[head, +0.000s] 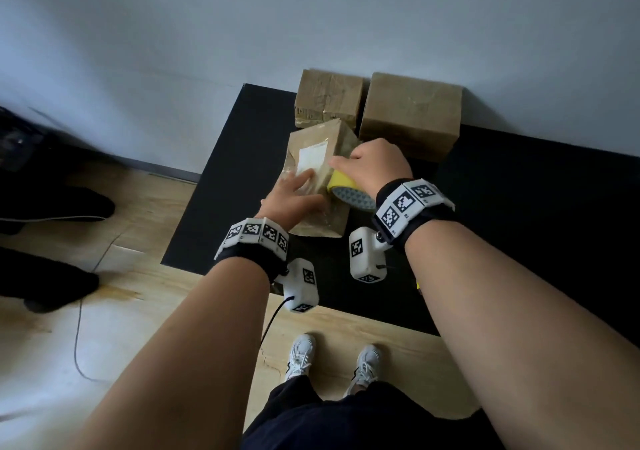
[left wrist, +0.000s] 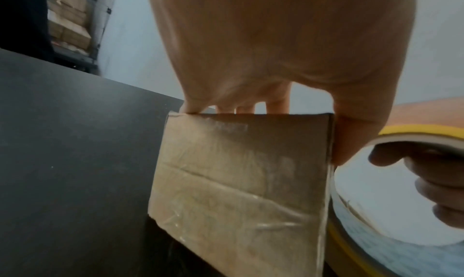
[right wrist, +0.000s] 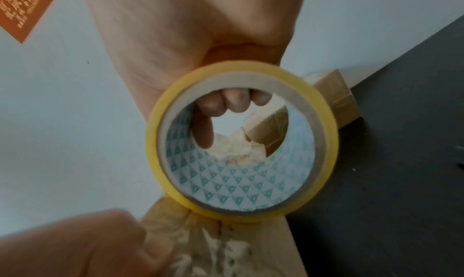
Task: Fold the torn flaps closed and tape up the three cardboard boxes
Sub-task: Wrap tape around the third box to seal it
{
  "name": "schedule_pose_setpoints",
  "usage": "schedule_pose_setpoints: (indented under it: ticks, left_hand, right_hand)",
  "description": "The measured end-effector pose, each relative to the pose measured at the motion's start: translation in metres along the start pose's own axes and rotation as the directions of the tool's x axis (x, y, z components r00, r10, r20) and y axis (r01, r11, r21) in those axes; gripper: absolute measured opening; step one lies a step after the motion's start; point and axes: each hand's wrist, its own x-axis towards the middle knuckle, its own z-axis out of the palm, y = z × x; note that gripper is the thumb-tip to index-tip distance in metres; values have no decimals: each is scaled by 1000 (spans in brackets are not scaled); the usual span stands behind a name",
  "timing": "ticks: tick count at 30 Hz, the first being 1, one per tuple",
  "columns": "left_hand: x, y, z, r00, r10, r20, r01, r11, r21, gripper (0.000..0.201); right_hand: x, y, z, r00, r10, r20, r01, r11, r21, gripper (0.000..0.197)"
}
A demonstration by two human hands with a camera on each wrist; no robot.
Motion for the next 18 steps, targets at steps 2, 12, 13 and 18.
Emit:
schedule_pose_setpoints:
  ticks: [2, 12, 13, 18]
  left_hand:
    - [-1, 1, -4, 1000, -21, 0, 21, 993, -113, 76]
    - [-5, 0, -17, 996, 2, -94, -15, 991, -131, 48]
    - [-5, -1, -16, 995, 6, -104, -18, 993, -118, 46]
    - [-6, -3, -18, 996, 20, -90, -32, 991, -128, 51]
  right_hand:
    - [-1, -4, -2, 999, -39, 2, 39, 998, 44, 58]
    - [-6, -24, 6, 990, -142, 17, 132, 950, 283, 37]
    - [-5, -24, 7, 991, -133, 21, 122, 952, 280, 40]
    - [0, -17, 9, 991, 7, 137, -24, 992, 124, 42]
